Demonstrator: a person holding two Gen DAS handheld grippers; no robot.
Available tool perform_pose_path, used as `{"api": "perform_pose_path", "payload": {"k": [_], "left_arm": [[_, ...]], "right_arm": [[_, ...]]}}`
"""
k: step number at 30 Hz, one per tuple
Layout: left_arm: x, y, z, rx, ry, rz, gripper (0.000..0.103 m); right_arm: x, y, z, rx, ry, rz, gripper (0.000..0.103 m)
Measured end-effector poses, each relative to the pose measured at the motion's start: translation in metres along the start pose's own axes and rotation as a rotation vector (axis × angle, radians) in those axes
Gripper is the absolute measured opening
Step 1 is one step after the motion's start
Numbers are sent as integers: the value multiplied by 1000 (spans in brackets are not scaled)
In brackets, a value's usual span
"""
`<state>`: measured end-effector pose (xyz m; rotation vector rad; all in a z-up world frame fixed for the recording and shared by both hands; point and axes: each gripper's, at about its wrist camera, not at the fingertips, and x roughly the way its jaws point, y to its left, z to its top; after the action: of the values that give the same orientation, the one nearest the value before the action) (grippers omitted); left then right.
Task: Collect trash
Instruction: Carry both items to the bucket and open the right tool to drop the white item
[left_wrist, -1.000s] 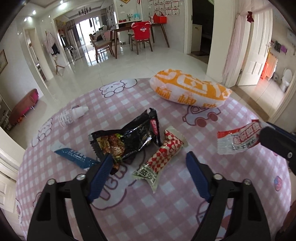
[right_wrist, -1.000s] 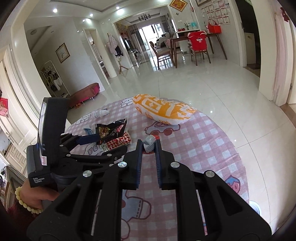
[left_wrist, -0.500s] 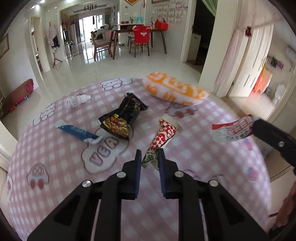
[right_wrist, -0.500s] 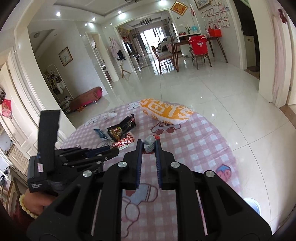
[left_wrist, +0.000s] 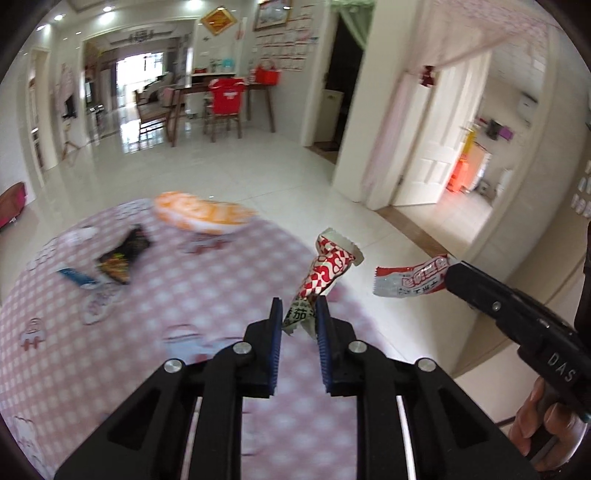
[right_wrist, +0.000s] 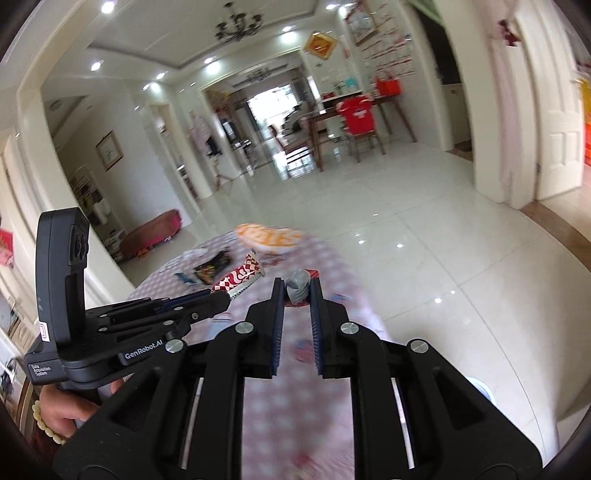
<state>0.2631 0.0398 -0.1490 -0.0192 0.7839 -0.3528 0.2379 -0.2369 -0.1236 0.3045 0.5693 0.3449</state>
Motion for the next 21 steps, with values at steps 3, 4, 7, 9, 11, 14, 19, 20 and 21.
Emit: {"api": "perform_pose_path", "payload": {"k": [3,4,7,9,11,14,19,20,21], "left_arm": [[14,-38,-1,28,24,-44,17],[17,-45,-1,32,31,-51,17],[38,-83,-2,55,63,-95,17],[48,-101,-4,70,75,-106,17],[61,-117,-7,83,94,-111,17],[79,-133,-9,97,119,-112,17],[101,-153,-13,130,150,-109,17],[106,-156,-14,134,158,-109,17],[108,-158,-15,137,163,-109,17]], "right_arm": [[-21,-25,-7,34,-19,-45,13],[-29,-37,-10,49,-25,-63,13],[-46,-63,-18,76,-35,-114,14],[-54,-79,-23,98,-36,-141,14],[-59,-94,-32,122,-30,-166,14],[-59,-119,-38,171,-18,-188,14],[-50,-151,-51,255,9,-212,52],[-49,-152,-53,259,10,-225,58],[-47,-158,-57,266,18,-242,58]]}}
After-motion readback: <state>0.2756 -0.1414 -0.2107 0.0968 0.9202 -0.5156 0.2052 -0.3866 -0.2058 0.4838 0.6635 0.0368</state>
